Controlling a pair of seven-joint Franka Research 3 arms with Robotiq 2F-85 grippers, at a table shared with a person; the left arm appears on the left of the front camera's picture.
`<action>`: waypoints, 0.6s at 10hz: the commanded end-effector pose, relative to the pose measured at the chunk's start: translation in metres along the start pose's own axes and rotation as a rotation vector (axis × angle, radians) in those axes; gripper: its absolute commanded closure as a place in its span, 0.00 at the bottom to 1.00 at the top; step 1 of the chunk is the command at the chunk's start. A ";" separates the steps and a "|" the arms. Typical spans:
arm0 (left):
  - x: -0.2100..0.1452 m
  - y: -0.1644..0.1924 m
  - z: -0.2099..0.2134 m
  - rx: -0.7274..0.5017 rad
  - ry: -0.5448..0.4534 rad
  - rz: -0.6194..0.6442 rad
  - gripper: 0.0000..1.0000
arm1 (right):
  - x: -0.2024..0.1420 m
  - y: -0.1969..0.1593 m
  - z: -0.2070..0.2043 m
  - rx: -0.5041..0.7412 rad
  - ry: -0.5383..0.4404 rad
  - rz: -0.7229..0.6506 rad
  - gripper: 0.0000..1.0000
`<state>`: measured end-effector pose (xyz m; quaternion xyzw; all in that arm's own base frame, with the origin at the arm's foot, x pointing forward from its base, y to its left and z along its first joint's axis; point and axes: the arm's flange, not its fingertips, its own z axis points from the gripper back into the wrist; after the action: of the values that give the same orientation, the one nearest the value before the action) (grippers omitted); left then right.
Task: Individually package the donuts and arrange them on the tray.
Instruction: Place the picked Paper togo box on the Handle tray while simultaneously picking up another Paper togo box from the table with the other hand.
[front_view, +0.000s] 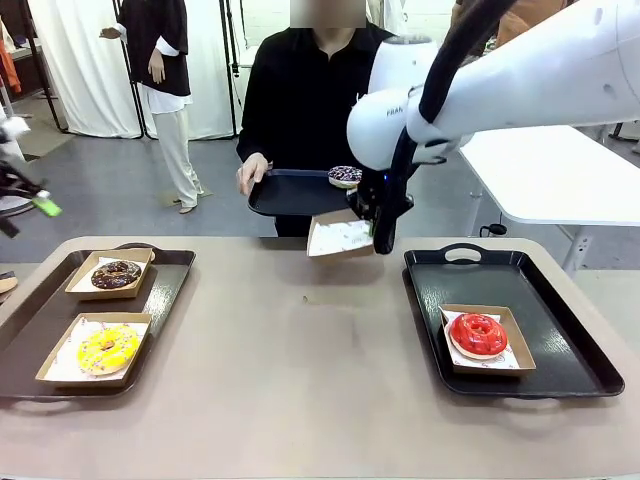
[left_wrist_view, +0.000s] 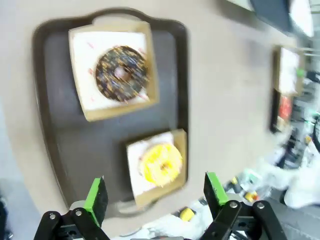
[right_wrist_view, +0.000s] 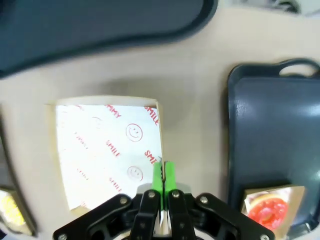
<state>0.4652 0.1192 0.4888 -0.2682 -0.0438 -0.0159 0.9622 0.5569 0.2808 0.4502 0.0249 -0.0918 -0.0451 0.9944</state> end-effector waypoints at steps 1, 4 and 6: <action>-0.042 0.038 0.027 -0.206 -0.006 0.051 0.00 | 0.019 0.015 0.010 -0.031 0.000 -0.053 1.00; -0.084 0.111 0.049 -0.567 -0.091 0.177 0.00 | 0.041 0.023 0.018 -0.012 0.058 -0.102 1.00; -0.091 0.127 0.048 -0.647 -0.091 0.218 0.00 | 0.045 0.025 0.020 -0.009 0.058 -0.120 1.00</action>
<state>0.3653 0.2424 0.4587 -0.5255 -0.0478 0.0791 0.8458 0.5902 0.2919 0.4753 0.0227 -0.0713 -0.0826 0.9938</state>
